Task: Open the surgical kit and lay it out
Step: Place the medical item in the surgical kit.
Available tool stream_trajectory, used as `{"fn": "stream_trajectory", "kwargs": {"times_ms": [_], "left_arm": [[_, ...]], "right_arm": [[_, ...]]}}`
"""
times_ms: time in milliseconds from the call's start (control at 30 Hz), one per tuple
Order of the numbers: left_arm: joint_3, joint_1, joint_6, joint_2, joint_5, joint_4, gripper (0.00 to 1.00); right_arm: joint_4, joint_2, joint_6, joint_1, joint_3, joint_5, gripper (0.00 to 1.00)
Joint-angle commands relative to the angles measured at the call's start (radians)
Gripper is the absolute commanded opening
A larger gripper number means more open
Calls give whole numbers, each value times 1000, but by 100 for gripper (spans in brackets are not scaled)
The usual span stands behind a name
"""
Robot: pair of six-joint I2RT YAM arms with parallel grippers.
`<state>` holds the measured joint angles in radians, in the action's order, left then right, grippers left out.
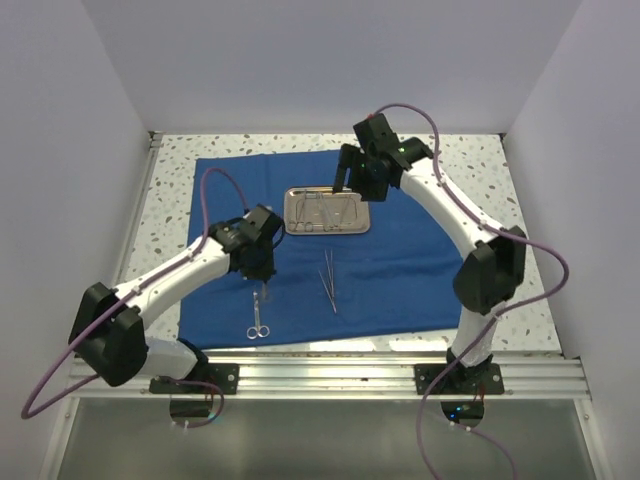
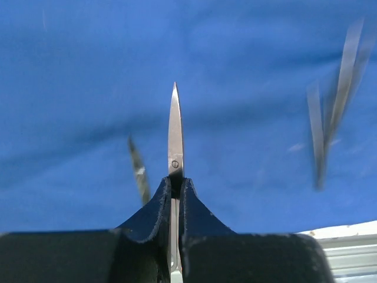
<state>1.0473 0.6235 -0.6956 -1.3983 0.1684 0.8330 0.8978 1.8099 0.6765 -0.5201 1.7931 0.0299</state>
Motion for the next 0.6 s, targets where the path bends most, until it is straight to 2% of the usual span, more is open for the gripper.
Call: {"fn": "stream_trajectory", "kwargs": {"times_ms": [0,133,200,300,333,433,467,567], "left_arm": [[-162,22,-126,77,-32,-106,0],[-265,38,-176,117,-44,-153,0],[-296,42,-177,120,-56,-169,0],[-305,45,-177,119,-56,-181,36],[-302,45,-179,120,-55,-166,54],[-270,45,-183,140,-33,-124,70],[-251,45,-183,145,-26,-115,84],[-215,45,-180,160,-14,-78,87]], "right_arm": [[39,129,-38,3,158,11,75],[111,342,-51,5,311,88,73],[154,399,-51,8,397,119,73],[180,469,-46,8,463,149,73],[188,483,-42,9,476,168,72],[193,538,-34,18,502,169,71],[191,560,-34,22,505,169,71],[178,594,-26,28,496,168,68]]}}
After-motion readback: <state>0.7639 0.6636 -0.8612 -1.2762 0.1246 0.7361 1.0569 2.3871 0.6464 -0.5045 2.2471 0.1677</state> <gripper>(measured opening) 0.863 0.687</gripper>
